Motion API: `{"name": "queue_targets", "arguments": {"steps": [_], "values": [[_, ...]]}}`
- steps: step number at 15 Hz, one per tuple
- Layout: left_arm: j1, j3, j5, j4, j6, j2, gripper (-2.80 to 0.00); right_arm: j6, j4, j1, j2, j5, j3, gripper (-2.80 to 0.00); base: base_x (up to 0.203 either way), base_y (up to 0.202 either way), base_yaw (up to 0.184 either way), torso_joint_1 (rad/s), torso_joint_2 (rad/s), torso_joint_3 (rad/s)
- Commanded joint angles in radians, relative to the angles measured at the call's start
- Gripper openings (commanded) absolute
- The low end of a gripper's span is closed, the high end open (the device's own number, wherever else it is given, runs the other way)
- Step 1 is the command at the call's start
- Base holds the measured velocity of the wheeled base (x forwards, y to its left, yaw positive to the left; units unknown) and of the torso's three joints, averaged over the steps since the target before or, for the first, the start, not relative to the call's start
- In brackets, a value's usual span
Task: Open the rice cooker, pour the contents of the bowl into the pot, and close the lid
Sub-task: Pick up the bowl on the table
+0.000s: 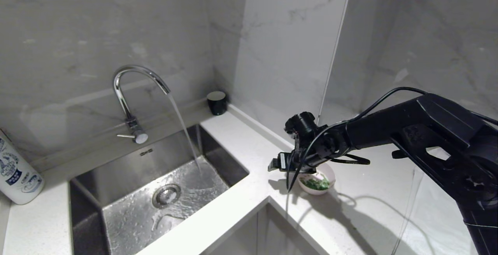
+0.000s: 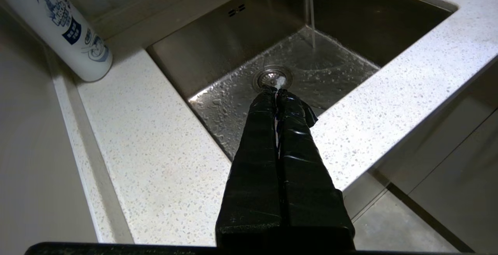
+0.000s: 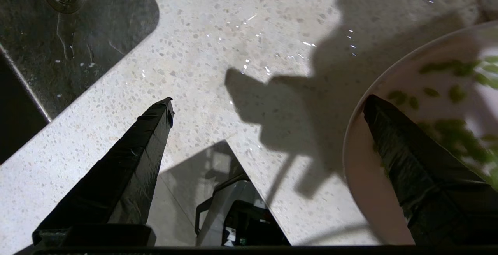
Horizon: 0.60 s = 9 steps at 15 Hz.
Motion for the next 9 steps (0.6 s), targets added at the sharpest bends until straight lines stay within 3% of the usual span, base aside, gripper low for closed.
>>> {"name": "queue_targets", "arguments": {"steps": [1,5,9], "values": [[0.0,0.0,0.001,0.002,-0.002,-0.002,-2.8,0.005,0.002,0.013,0.048,-0.002,-0.043,0.0,0.0,0.0,0.0,0.0,0.0,0.0],[0.0,0.0,0.0,0.002,-0.001,-0.002,-2.8,0.035,0.042,0.02,0.092,-0.005,-0.139,0.0,0.0,0.0,0.0,0.0,0.0,0.0],[0.0,0.002,0.0,0.002,0.001,-0.002,-2.8,0.048,0.055,0.019,0.019,-0.006,-0.131,0.0,0.0,0.0,0.0,0.0,0.0,0.0]]}}
